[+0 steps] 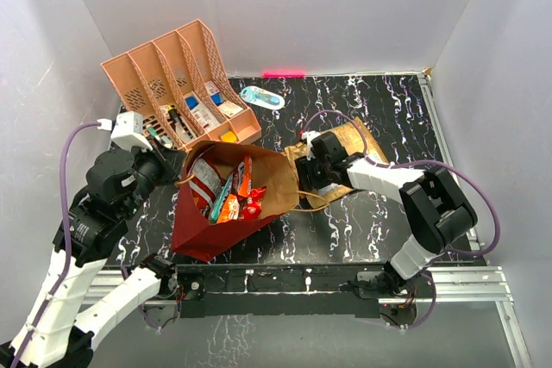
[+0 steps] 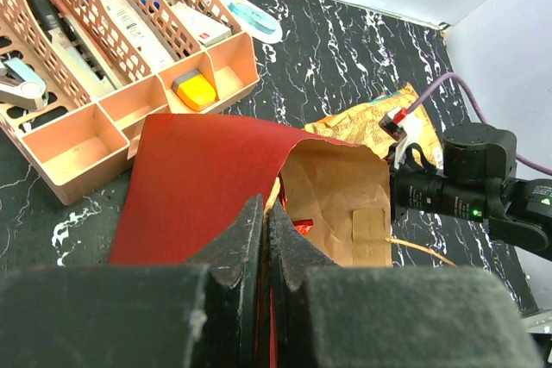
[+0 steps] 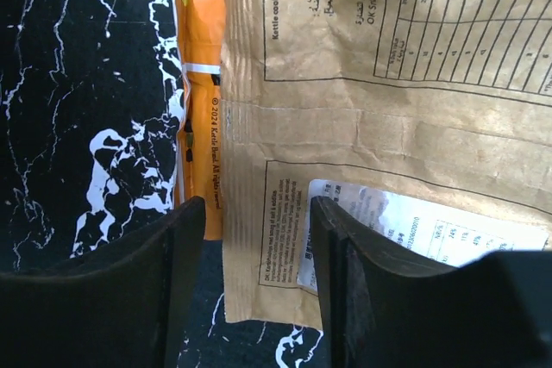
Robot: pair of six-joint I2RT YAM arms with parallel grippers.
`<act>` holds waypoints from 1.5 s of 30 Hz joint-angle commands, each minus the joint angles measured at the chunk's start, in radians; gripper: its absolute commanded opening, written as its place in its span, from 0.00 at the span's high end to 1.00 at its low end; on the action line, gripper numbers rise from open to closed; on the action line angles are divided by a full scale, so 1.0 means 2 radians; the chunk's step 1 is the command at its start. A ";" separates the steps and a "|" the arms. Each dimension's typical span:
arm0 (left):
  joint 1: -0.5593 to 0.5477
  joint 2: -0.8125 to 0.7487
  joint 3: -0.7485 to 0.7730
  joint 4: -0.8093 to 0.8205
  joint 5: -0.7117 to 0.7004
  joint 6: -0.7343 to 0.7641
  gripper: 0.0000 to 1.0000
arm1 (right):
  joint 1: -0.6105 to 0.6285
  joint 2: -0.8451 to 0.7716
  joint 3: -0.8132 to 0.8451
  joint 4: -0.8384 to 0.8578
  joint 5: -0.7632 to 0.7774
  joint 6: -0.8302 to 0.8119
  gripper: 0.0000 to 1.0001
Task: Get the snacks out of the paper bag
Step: Place the snack at the center of the board.
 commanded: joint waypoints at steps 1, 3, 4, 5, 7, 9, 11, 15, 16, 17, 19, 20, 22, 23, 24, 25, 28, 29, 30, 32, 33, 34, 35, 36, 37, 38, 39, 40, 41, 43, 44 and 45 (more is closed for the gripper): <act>0.000 0.000 0.024 -0.012 -0.012 0.006 1.00 | -0.006 -0.040 0.033 -0.003 -0.032 0.041 0.41; 0.000 -0.002 0.026 -0.012 -0.015 0.006 1.00 | -0.007 -0.075 0.032 -0.012 -0.035 0.049 0.30; 0.000 -0.002 0.028 -0.013 -0.017 0.005 1.00 | -0.008 -0.095 0.025 -0.012 -0.035 0.054 0.23; 0.000 -0.002 0.030 -0.013 -0.017 0.005 1.00 | -0.010 -0.114 0.019 -0.006 -0.037 0.058 0.20; 0.000 0.002 0.034 -0.014 -0.017 0.006 1.00 | -0.019 -0.144 0.011 0.014 -0.044 0.071 0.18; 0.000 0.006 0.036 -0.014 -0.018 0.007 1.00 | -0.024 -0.160 -0.001 0.050 -0.035 0.102 0.17; -0.001 0.008 0.036 -0.011 -0.019 0.007 1.00 | -0.024 -0.156 -0.013 0.101 -0.034 0.133 0.20; -0.001 0.011 0.038 -0.009 -0.014 0.004 1.00 | -0.028 -0.122 -0.017 0.125 0.025 0.193 0.24; 0.000 0.011 0.037 -0.009 -0.014 0.003 1.00 | -0.034 -0.111 -0.017 0.127 0.041 0.199 0.23; -0.001 0.011 0.036 -0.010 -0.013 0.003 1.00 | -0.044 -0.098 -0.015 0.128 0.046 0.197 0.24; 0.000 0.011 0.035 -0.013 -0.009 0.002 1.00 | -0.075 -0.071 -0.006 0.116 0.044 0.191 0.24; 0.000 0.011 0.034 -0.015 -0.007 0.001 1.00 | -0.094 -0.059 -0.004 0.111 0.041 0.192 0.24; -0.001 0.009 0.031 -0.015 -0.003 -0.002 1.00 | -0.109 -0.039 -0.007 0.119 0.019 0.190 0.24; -0.001 0.009 0.028 -0.013 -0.001 -0.004 1.00 | -0.110 -0.032 -0.012 0.129 0.010 0.186 0.24; 0.000 0.009 0.026 -0.010 0.000 -0.006 1.00 | -0.111 -0.025 -0.018 0.141 0.005 0.185 0.24; 0.000 0.009 0.024 -0.007 0.000 -0.008 1.00 | -0.113 -0.017 -0.025 0.154 -0.001 0.184 0.23; 0.000 0.014 0.022 0.000 0.009 -0.012 1.00 | -0.135 0.018 -0.026 0.173 -0.002 0.192 0.23; 0.000 0.017 0.022 0.002 0.014 -0.013 1.00 | -0.147 0.029 -0.025 0.178 -0.001 0.197 0.23; 0.000 0.018 0.022 0.004 0.018 -0.014 1.00 | -0.158 0.042 -0.020 0.182 0.002 0.201 0.22; 0.000 0.021 0.023 0.006 0.025 -0.014 1.00 | -0.180 0.073 -0.003 0.186 0.003 0.203 0.22; 0.000 0.023 0.023 0.007 0.029 -0.014 1.00 | -0.188 0.092 0.010 0.185 0.004 0.198 0.22; 0.000 0.025 0.024 0.008 0.033 -0.011 1.00 | -0.194 0.106 0.021 0.185 0.008 0.193 0.22; 0.000 0.026 0.025 0.008 0.037 -0.009 1.00 | -0.199 0.118 0.034 0.182 0.013 0.186 0.22; 0.000 0.028 0.026 0.009 0.041 -0.005 1.00 | -0.203 0.130 0.048 0.176 0.015 0.177 0.21; 0.000 0.028 0.025 0.009 0.045 -0.002 1.00 | -0.207 0.139 0.061 0.169 0.015 0.169 0.21; 0.000 0.028 0.024 0.010 0.050 0.001 1.00 | -0.209 0.145 0.075 0.159 0.013 0.161 0.21; -0.001 0.027 0.022 0.013 0.055 0.004 1.00 | -0.209 0.145 0.086 0.148 0.008 0.151 0.20; 0.000 0.024 0.018 0.016 0.061 0.008 1.00 | -0.209 0.139 0.094 0.137 0.004 0.141 0.20; 0.000 0.021 0.013 0.021 0.069 0.013 1.00 | -0.209 0.130 0.100 0.125 -0.001 0.133 0.19; 0.000 0.012 0.001 0.035 0.086 0.024 1.00 | -0.209 0.103 0.111 0.097 -0.012 0.112 0.16; -0.001 0.006 -0.007 0.044 0.096 0.030 1.00 | -0.208 0.083 0.118 0.079 -0.014 0.103 0.14; 0.000 -0.001 -0.014 0.055 0.106 0.038 1.00 | -0.207 0.060 0.122 0.064 -0.017 0.093 0.13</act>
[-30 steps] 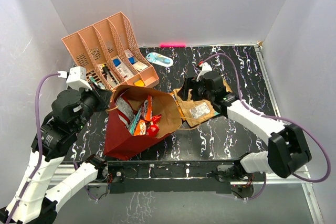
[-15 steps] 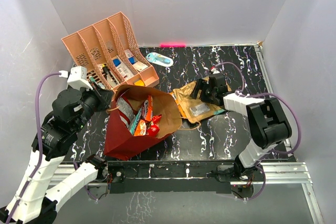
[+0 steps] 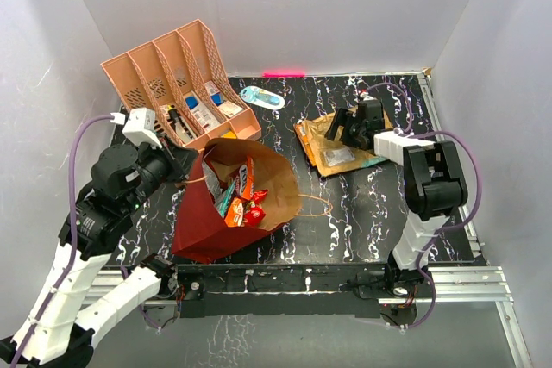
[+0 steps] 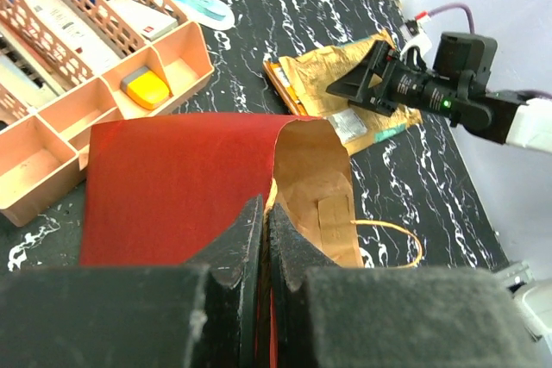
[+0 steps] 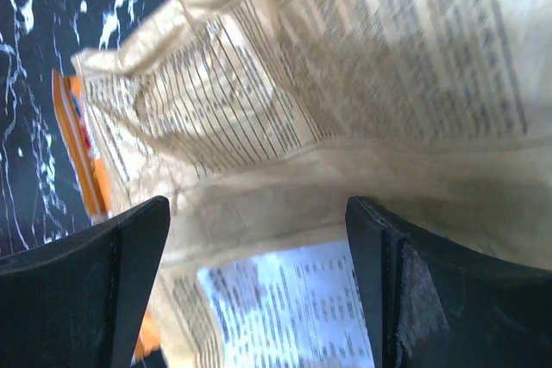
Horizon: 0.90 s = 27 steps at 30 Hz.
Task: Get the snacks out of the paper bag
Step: Place the snack at the center of the board, then take out the snack from the paper bag.
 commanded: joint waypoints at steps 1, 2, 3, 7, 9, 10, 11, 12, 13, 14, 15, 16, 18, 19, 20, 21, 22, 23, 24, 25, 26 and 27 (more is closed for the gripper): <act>0.000 -0.031 -0.028 0.044 0.056 0.038 1.00 | 0.005 -0.091 0.028 -0.091 -0.005 -0.068 0.11; 0.000 -0.037 -0.035 0.052 0.066 0.044 1.00 | 0.011 -0.118 0.027 -0.100 -0.011 -0.082 0.11; 0.000 -0.044 -0.042 0.059 0.072 0.049 1.00 | 0.020 -0.143 0.025 -0.107 -0.018 -0.100 0.10; 0.000 -0.061 -0.065 0.080 0.104 0.060 1.00 | 0.097 -0.255 -0.010 -0.109 -0.037 -0.175 0.11; 0.000 -0.063 -0.072 0.084 0.111 0.058 1.00 | 0.150 -0.310 -0.040 -0.082 -0.053 -0.209 0.12; 0.000 -0.062 -0.073 0.083 0.110 0.053 1.00 | 0.176 -0.332 -0.052 -0.069 -0.065 -0.226 0.13; -0.001 -0.059 -0.071 0.083 0.105 0.042 1.00 | 0.205 -0.350 -0.066 -0.055 -0.070 -0.238 0.14; 0.000 -0.056 -0.068 0.084 0.099 0.036 1.00 | 0.234 -0.361 -0.074 -0.045 -0.066 -0.239 0.14; 0.000 -0.053 -0.065 0.087 0.095 0.030 1.00 | 0.258 -0.365 -0.076 -0.044 -0.058 -0.235 0.14; 0.000 -0.050 -0.062 0.091 0.093 0.026 1.00 | 0.288 -0.363 -0.077 -0.045 -0.041 -0.229 0.15; 0.000 -0.046 -0.058 0.095 0.093 0.023 1.00 | 0.316 -0.358 -0.077 -0.045 -0.021 -0.225 0.16; 0.000 -0.043 -0.056 0.099 0.094 0.020 1.00 | 0.350 -0.352 -0.079 -0.042 0.010 -0.221 0.16; 0.000 -0.038 -0.056 0.109 0.095 0.014 1.00 | 0.412 -0.333 -0.082 -0.037 0.058 -0.218 0.17; -0.001 -0.037 -0.058 0.115 0.098 0.013 1.00 | 0.441 -0.322 -0.082 -0.038 0.075 -0.220 0.17; 0.000 -0.036 -0.059 0.122 0.098 0.012 1.00 | 0.469 -0.313 -0.080 -0.040 0.089 -0.222 0.18; 0.000 -0.036 -0.060 0.125 0.098 0.012 1.00 | 0.493 -0.304 -0.079 -0.044 0.101 -0.220 0.18; -0.001 -0.036 -0.061 0.128 0.098 0.012 1.00 | 0.518 -0.295 -0.077 -0.045 0.110 -0.214 0.18; 0.000 -0.036 -0.062 0.130 0.099 0.015 1.00 | 0.537 -0.291 -0.077 -0.042 0.114 -0.206 0.18; -0.001 -0.035 -0.062 0.132 0.099 0.019 1.00 | 0.557 -0.288 -0.079 -0.035 0.115 -0.194 0.18; 0.000 -0.034 -0.063 0.133 0.101 0.026 1.00 | 0.572 -0.285 -0.081 -0.024 0.115 -0.181 0.18; 0.000 -0.033 -0.064 0.134 0.103 0.032 1.00 | 0.587 -0.282 -0.082 -0.007 0.114 -0.167 0.18; 0.000 -0.030 -0.065 0.133 0.103 0.038 1.00 | 0.606 -0.275 -0.083 0.014 0.113 -0.158 0.18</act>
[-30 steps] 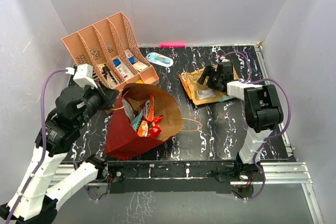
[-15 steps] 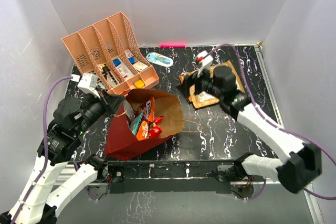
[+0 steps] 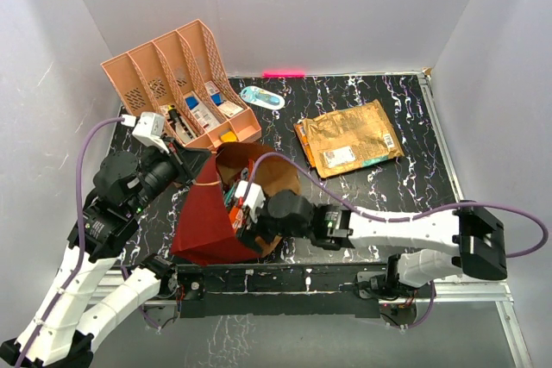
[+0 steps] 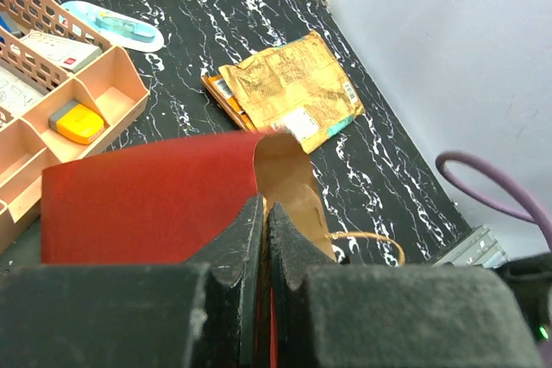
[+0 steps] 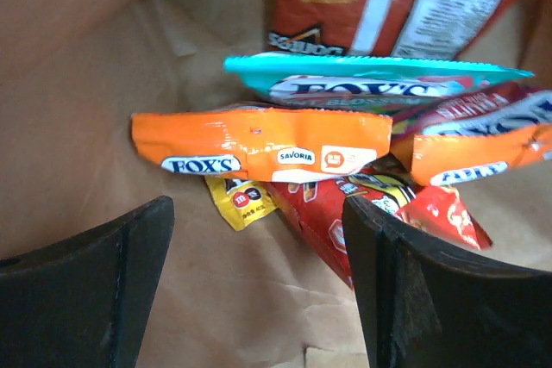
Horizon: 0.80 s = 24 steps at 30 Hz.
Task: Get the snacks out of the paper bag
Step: Take out the snack from the paper bag.
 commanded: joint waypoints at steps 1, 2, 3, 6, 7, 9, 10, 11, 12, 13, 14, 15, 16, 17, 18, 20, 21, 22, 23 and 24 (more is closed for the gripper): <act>0.000 0.005 0.006 0.024 0.013 0.020 1.00 | 0.059 0.007 0.005 0.094 0.032 0.048 0.18; 0.000 0.008 0.007 0.024 0.015 0.023 1.00 | 0.069 0.018 0.007 0.114 0.034 0.056 0.18; 0.000 0.012 0.007 0.023 0.016 0.021 1.00 | 0.076 0.031 0.011 0.130 0.037 0.065 0.18; -0.001 0.015 0.006 0.026 0.020 0.016 1.00 | 0.080 0.063 0.030 0.161 0.028 0.075 0.18; 0.000 0.015 0.006 0.024 0.020 0.011 1.00 | 0.080 0.065 0.034 0.161 0.044 0.069 0.17; 0.000 0.012 0.006 0.021 0.015 0.005 1.00 | 0.077 0.056 0.029 0.159 0.085 0.052 0.13; 0.000 0.008 0.004 0.020 0.014 0.002 1.00 | 0.069 0.046 0.021 0.157 0.094 0.040 0.11; 0.000 0.004 0.002 0.020 0.013 0.000 1.00 | 0.058 0.036 0.013 0.151 0.092 0.025 0.11; 0.000 0.000 -0.001 0.020 0.012 -0.002 1.00 | 0.044 0.021 0.001 0.146 0.085 0.006 0.11; 0.000 -0.003 -0.003 0.018 0.009 -0.004 1.00 | 0.028 0.001 -0.012 0.139 0.076 -0.024 0.11; -0.001 -0.006 -0.005 0.017 0.008 -0.006 1.00 | 0.012 -0.009 -0.024 0.133 0.069 -0.041 0.10; 0.000 -0.010 -0.006 0.016 0.006 -0.008 1.00 | -0.009 -0.027 -0.036 0.125 0.045 -0.081 0.10; -0.001 -0.012 -0.007 0.015 0.004 -0.009 1.00 | -0.031 -0.047 -0.046 0.120 0.015 -0.116 0.10; 0.000 -0.015 -0.009 0.015 0.004 -0.010 1.00 | -0.052 -0.061 -0.061 0.119 -0.021 -0.161 0.10; -0.001 -0.016 -0.010 0.015 0.003 -0.011 1.00 | -0.068 -0.073 -0.068 0.114 -0.054 -0.210 0.10; 0.000 -0.016 -0.009 0.012 0.002 -0.010 1.00 | -0.084 -0.084 -0.069 0.093 -0.089 -0.306 0.10; 0.000 -0.016 -0.008 0.011 0.000 -0.010 1.00 | -0.090 -0.086 -0.067 0.079 -0.109 -0.355 0.10; 0.000 -0.015 -0.007 0.010 -0.002 -0.009 1.00 | -0.095 -0.086 -0.065 0.060 -0.130 -0.416 0.10; 0.000 -0.014 -0.005 0.010 -0.003 -0.007 1.00 | -0.097 -0.084 -0.064 0.046 -0.144 -0.472 0.11; 0.000 -0.013 -0.005 0.009 -0.004 -0.005 1.00 | -0.097 -0.079 -0.062 0.039 -0.153 -0.519 0.11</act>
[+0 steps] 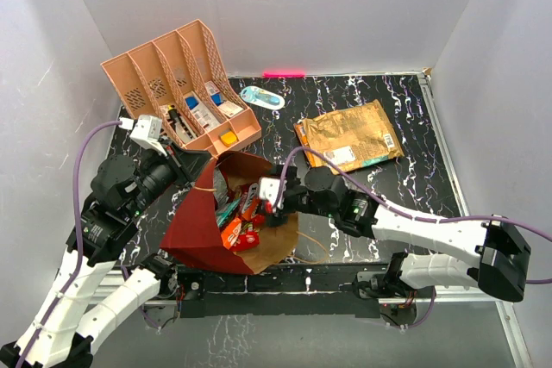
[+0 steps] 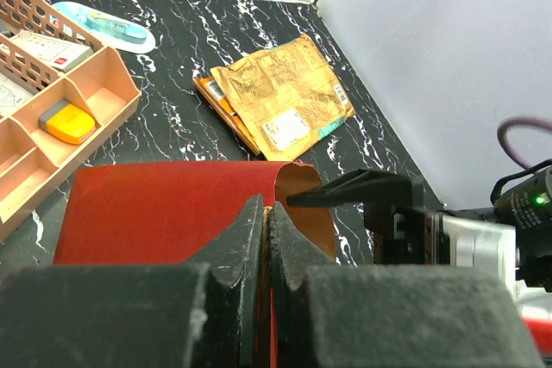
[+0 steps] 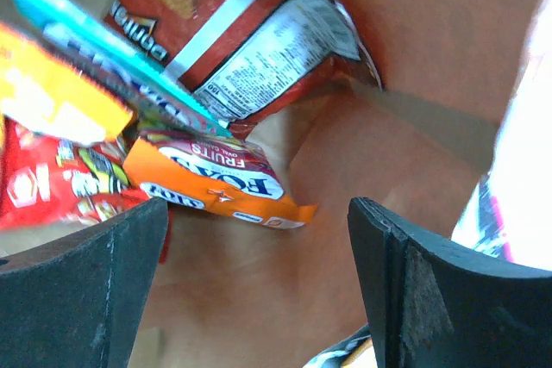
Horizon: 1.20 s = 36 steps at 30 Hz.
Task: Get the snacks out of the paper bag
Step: Take out the snack from the paper bag.
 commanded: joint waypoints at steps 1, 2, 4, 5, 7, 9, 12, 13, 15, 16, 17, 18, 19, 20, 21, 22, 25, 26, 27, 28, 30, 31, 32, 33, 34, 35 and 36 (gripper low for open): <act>0.000 0.002 0.005 0.003 -0.014 0.003 1.00 | -0.003 0.010 0.015 -0.044 -0.105 -0.291 0.13; 0.000 0.003 0.006 0.002 -0.015 0.004 1.00 | -0.003 0.020 0.027 -0.049 -0.114 -0.314 0.14; 0.000 0.008 0.010 0.001 -0.015 0.007 1.00 | -0.003 0.043 0.057 -0.046 -0.133 -0.339 0.15; 0.000 0.009 0.012 0.001 -0.014 0.009 1.00 | -0.003 0.056 0.067 -0.042 -0.139 -0.357 0.17; 0.000 0.012 0.015 0.001 -0.014 0.010 1.00 | -0.004 0.084 0.086 -0.035 -0.136 -0.386 0.19; 0.000 0.012 0.016 0.003 -0.013 0.009 1.00 | -0.007 0.112 0.105 -0.026 -0.125 -0.404 0.25; 0.000 0.009 0.014 0.006 -0.011 0.004 1.00 | -0.012 0.132 0.117 0.011 -0.125 -0.411 0.27; 0.000 0.008 0.014 0.006 -0.011 0.003 1.00 | -0.017 0.135 0.118 0.029 -0.132 -0.402 0.27; 0.000 0.005 0.014 0.005 -0.011 0.001 1.00 | -0.021 0.145 0.127 0.057 -0.132 -0.394 0.27; 0.000 0.005 0.016 0.005 -0.012 0.000 1.00 | -0.021 0.157 0.135 0.063 -0.129 -0.392 0.27; 0.000 0.006 0.019 0.005 -0.014 0.000 1.00 | -0.022 0.168 0.143 0.065 -0.131 -0.392 0.28; 0.000 0.007 0.023 0.007 -0.015 0.000 1.00 | -0.024 0.177 0.148 0.071 -0.134 -0.392 0.30; 0.000 0.010 0.027 0.007 -0.016 -0.001 1.00 | -0.027 0.186 0.148 0.086 -0.138 -0.390 0.31; 0.000 0.012 0.031 0.008 -0.017 -0.001 1.00 | -0.029 0.194 0.147 0.104 -0.138 -0.389 0.31; 0.000 0.016 0.036 0.009 -0.016 0.001 1.00 | -0.030 0.201 0.146 0.119 -0.138 -0.389 0.31; 0.000 0.018 0.040 0.009 -0.015 0.002 1.00 | -0.032 0.209 0.147 0.130 -0.139 -0.388 0.31; 0.000 0.021 0.047 0.009 -0.014 0.005 1.00 | -0.035 0.228 0.159 0.140 -0.146 -0.392 0.31; 0.000 0.021 0.048 0.010 -0.014 0.005 1.00 | -0.036 0.233 0.165 0.141 -0.149 -0.392 0.31; 0.000 0.021 0.049 0.010 -0.014 0.005 1.00 | -0.037 0.239 0.173 0.142 -0.154 -0.392 0.31; 0.000 0.021 0.048 0.011 -0.013 0.005 1.00 | -0.038 0.246 0.181 0.142 -0.158 -0.393 0.31; 0.000 0.022 0.047 0.013 -0.010 0.005 1.00 | -0.039 0.264 0.195 0.144 -0.158 -0.399 0.31; 0.000 0.023 0.046 0.014 -0.009 0.005 1.00 | -0.040 0.273 0.201 0.146 -0.159 -0.398 0.31; 0.000 0.024 0.046 0.015 -0.008 0.006 1.00 | -0.042 0.283 0.208 0.150 -0.160 -0.396 0.31; 0.000 0.025 0.046 0.016 -0.007 0.006 1.00 | -0.044 0.293 0.216 0.150 -0.162 -0.395 0.31; 0.000 0.025 0.046 0.017 -0.006 0.006 1.00 | -0.045 0.311 0.223 0.151 -0.163 -0.395 0.31; 0.000 0.027 0.045 0.019 -0.004 0.005 1.00 | -0.047 0.323 0.228 0.153 -0.164 -0.395 0.33; 0.000 0.027 0.044 0.021 -0.003 0.006 1.00 | -0.048 0.334 0.232 0.158 -0.167 -0.396 0.35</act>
